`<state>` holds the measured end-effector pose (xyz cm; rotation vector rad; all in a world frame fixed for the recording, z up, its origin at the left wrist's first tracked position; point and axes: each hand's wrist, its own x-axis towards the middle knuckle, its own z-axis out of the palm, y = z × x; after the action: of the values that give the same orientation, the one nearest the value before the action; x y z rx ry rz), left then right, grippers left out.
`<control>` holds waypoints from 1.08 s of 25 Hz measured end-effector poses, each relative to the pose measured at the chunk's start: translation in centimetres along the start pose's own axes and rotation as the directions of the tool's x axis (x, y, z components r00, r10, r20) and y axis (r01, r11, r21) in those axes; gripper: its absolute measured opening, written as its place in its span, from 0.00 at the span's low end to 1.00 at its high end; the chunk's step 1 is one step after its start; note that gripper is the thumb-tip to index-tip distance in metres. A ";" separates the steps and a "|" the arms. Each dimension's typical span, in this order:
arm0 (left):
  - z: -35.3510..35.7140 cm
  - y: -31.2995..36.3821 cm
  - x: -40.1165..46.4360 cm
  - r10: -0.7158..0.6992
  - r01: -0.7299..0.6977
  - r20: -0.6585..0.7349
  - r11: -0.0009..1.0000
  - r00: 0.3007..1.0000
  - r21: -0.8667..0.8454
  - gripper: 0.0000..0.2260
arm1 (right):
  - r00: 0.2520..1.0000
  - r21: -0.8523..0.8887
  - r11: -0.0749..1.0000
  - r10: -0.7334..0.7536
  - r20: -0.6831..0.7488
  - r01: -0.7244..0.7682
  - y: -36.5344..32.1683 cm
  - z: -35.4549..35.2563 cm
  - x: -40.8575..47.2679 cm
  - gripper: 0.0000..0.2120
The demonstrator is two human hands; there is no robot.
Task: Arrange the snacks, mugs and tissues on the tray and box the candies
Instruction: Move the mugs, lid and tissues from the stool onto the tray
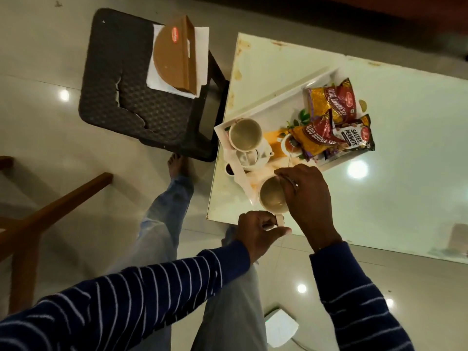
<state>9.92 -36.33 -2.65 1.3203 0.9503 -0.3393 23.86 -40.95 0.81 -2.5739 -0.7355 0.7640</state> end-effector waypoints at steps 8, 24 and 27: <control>1.6 -1.4 4.4 0.079 -0.063 -0.171 0.993 0.982 0.098 0.17 | 0.997 0.073 0.997 0.026 -0.068 -0.021 1.2 3.4 3.7 0.09; 0.9 -2.8 5.7 0.054 -0.040 -0.162 0.996 0.985 0.085 0.20 | 0.993 0.165 0.980 0.117 -0.015 -0.113 2.6 6.3 4.3 0.10; 1.1 -3.3 6.0 0.024 -0.012 -0.165 0.997 0.986 0.074 0.16 | 0.992 0.174 0.977 0.123 -0.006 -0.120 2.5 6.2 4.5 0.10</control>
<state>11.62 -36.48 -9.42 1.4397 1.0733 -0.2547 24.44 -39.29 -7.01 -2.4810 -0.4858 0.8047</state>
